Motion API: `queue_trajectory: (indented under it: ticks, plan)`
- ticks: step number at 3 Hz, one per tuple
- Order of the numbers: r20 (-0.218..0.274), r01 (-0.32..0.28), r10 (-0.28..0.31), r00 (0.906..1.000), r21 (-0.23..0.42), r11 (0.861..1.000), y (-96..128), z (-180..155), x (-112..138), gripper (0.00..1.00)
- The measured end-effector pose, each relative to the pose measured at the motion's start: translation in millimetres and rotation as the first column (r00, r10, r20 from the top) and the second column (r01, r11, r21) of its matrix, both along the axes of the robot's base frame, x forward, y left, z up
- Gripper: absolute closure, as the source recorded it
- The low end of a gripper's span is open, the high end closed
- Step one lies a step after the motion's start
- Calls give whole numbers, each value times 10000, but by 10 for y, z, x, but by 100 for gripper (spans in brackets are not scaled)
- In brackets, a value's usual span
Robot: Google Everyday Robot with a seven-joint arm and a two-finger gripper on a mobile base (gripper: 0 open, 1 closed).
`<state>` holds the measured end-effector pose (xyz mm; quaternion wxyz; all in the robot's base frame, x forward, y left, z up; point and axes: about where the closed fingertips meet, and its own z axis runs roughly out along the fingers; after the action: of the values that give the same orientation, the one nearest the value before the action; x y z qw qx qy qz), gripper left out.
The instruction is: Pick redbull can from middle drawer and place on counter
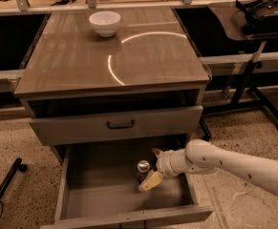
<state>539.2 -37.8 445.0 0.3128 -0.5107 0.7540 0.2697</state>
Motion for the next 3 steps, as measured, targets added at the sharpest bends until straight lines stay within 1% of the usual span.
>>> queue_trajectory:
  ticks: [1, 2, 3]
  plan:
    - [-158, -33, 34, 9999, 52, 10000, 54, -74, 27, 27]
    - [-399, 64, -51, 9992, 315, 9995, 110, -114, 45, 56]
    - [-328, -73, 96, 9994, 682, 9976, 176, -32, 23, 81]
